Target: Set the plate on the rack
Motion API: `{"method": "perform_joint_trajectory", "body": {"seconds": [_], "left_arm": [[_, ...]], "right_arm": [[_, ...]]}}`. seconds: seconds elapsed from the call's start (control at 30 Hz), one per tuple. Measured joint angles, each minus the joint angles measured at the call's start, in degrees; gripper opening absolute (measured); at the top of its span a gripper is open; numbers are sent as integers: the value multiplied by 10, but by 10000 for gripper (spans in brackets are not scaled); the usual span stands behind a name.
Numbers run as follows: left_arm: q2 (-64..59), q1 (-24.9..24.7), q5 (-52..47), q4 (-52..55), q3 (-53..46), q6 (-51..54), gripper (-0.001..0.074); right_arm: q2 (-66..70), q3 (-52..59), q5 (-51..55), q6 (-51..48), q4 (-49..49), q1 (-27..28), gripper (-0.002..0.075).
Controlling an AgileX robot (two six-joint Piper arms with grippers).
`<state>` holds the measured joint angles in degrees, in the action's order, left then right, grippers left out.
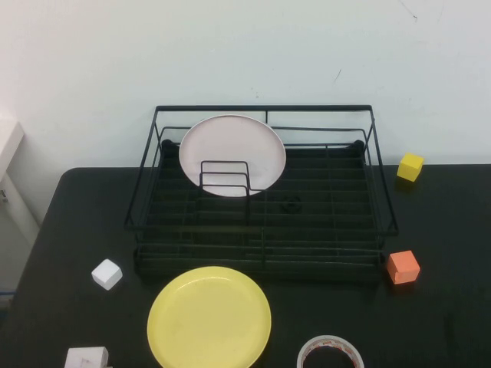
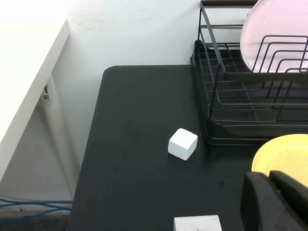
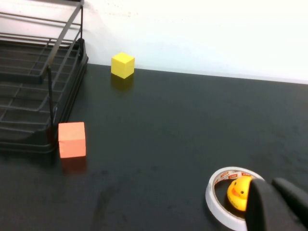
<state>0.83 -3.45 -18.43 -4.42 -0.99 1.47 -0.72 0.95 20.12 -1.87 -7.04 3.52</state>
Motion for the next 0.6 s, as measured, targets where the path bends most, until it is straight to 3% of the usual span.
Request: {"method": "perform_joint_trajectory", "body": {"seconds": [0.33,0.6], "left_arm": [[0,0,31,-38,-1,0,-2],[0,0,122,-65,-1,1,-2]], "right_arm": [[0,0,0,-5,0,0,-2],[0,4,-23,-6,0,0,-2]]}}
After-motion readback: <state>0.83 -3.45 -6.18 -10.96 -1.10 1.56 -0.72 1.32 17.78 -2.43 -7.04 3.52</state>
